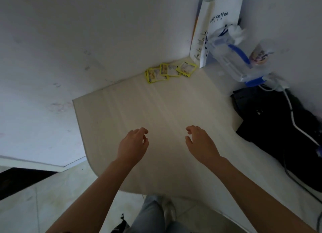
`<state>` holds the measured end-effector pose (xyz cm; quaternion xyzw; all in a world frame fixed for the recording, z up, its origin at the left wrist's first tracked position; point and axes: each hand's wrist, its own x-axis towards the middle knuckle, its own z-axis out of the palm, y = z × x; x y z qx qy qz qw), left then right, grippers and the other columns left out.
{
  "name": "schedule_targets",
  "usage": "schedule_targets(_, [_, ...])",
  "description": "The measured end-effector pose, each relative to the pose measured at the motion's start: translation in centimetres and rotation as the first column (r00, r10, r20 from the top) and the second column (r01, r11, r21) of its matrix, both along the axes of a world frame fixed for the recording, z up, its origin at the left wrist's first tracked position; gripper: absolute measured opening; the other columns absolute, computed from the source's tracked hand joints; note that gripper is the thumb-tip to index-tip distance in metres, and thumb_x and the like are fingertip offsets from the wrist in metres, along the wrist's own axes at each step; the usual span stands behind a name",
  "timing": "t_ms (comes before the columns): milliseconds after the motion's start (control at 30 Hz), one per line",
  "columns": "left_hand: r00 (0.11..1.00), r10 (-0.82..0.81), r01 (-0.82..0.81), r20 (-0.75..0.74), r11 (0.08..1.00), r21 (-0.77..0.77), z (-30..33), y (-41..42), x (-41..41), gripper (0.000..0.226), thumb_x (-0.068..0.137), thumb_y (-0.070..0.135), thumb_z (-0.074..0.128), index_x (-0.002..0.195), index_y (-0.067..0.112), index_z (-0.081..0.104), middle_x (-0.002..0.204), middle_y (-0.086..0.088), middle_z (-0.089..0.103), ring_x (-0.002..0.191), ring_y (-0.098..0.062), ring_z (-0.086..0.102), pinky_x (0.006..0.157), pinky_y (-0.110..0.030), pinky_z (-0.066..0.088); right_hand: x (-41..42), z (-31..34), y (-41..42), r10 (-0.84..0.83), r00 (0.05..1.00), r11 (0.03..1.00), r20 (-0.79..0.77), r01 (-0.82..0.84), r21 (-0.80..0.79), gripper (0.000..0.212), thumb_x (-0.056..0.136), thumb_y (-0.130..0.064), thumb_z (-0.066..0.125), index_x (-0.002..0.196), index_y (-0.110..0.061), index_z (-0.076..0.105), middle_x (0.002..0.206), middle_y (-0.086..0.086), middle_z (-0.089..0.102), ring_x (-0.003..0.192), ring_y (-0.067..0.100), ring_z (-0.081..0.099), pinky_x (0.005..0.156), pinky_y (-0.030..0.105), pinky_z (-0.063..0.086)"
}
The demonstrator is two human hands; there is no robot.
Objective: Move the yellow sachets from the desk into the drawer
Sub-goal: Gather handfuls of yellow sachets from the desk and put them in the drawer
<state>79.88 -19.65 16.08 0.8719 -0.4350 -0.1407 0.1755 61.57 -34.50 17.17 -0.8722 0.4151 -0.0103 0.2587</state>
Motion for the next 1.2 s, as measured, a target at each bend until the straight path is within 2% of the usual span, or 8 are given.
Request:
schedule_targets(333, [0.992, -0.124, 0.124, -0.005, 0.989, 0.078, 0.4, -10.3, 10.9, 0.025, 0.093, 0.027, 0.049, 0.115, 0.022, 0.058, 0.109, 0.004, 0.063, 0.105, -0.018, 0.056, 0.085, -0.037, 0.050, 8.6, 0.8, -9.8, -0.027, 0.997, 0.996, -0.067, 0.021, -0.081, 0.035, 0.095, -0.025, 0.049, 0.128, -0.015, 0.050, 0.119, 0.006, 0.058, 0.109, 0.024, 0.054, 0.089, 0.035, 0.048])
schedule_targets(667, [0.986, -0.166, 0.162, 0.008, 0.972, 0.170, -0.7, -19.6, 16.7, 0.029, 0.094, 0.029, 0.049, 0.120, 0.019, 0.057, 0.118, -0.002, 0.059, 0.111, -0.023, 0.053, 0.087, -0.040, 0.049, 14.6, -0.2, -20.1, 0.022, 0.990, 0.999, -0.141, -0.026, -0.028, 0.038, 0.093, -0.019, 0.054, 0.130, -0.016, 0.048, 0.123, 0.007, 0.055, 0.114, 0.026, 0.054, 0.095, 0.039, 0.047])
schedule_targets(800, [0.984, -0.176, 0.169, 0.016, 0.965, 0.198, -1.2, -23.5, 18.1, 0.032, 0.093, 0.028, 0.049, 0.123, 0.018, 0.055, 0.123, -0.005, 0.055, 0.116, -0.025, 0.049, 0.089, -0.041, 0.048, 17.1, -0.9, -25.1, 0.085, 0.975, 0.995, -0.206, -0.095, -0.039, 0.046, 0.092, -0.012, 0.056, 0.136, -0.014, 0.044, 0.128, 0.010, 0.051, 0.115, 0.029, 0.052, 0.096, 0.040, 0.047])
schedule_targets(967, [0.983, -0.180, 0.169, 0.037, 0.965, 0.201, -2.7, -28.1, 19.5, 0.034, 0.092, 0.025, 0.050, 0.122, 0.011, 0.053, 0.125, -0.009, 0.055, 0.120, -0.028, 0.045, 0.090, -0.040, 0.045, 20.2, -2.8, -30.9, 0.199, 0.942, 0.962, -0.269, -0.241, -0.131, 0.057, 0.085, 0.009, 0.045, 0.139, -0.012, 0.041, 0.138, 0.012, 0.046, 0.122, 0.034, 0.045, 0.095, 0.045, 0.047])
schedule_targets(1067, [0.987, -0.159, 0.153, 0.025, 0.976, 0.157, -3.9, -30.0, 19.9, 0.038, 0.090, 0.023, 0.052, 0.126, 0.008, 0.052, 0.127, -0.010, 0.055, 0.123, -0.028, 0.044, 0.092, -0.042, 0.045, 21.4, -4.2, -33.5, 0.276, 0.892, 0.924, -0.357, -0.348, -0.157, 0.060, 0.086, 0.007, 0.049, 0.141, -0.013, 0.037, 0.145, 0.009, 0.039, 0.126, 0.035, 0.040, 0.095, 0.044, 0.047])
schedule_targets(1200, [0.982, -0.180, 0.171, 0.051, 0.973, 0.155, -5.4, -31.7, 20.3, 0.043, 0.090, 0.026, 0.055, 0.128, 0.007, 0.049, 0.131, -0.011, 0.053, 0.127, -0.027, 0.042, 0.095, -0.039, 0.044, 22.2, -6.4, -35.8, 0.383, 0.803, 0.844, -0.458, -0.505, -0.180, 0.071, 0.092, -0.005, 0.053, 0.151, -0.021, 0.018, 0.159, 0.002, 0.018, 0.142, 0.038, 0.023, 0.107, 0.047, 0.040])
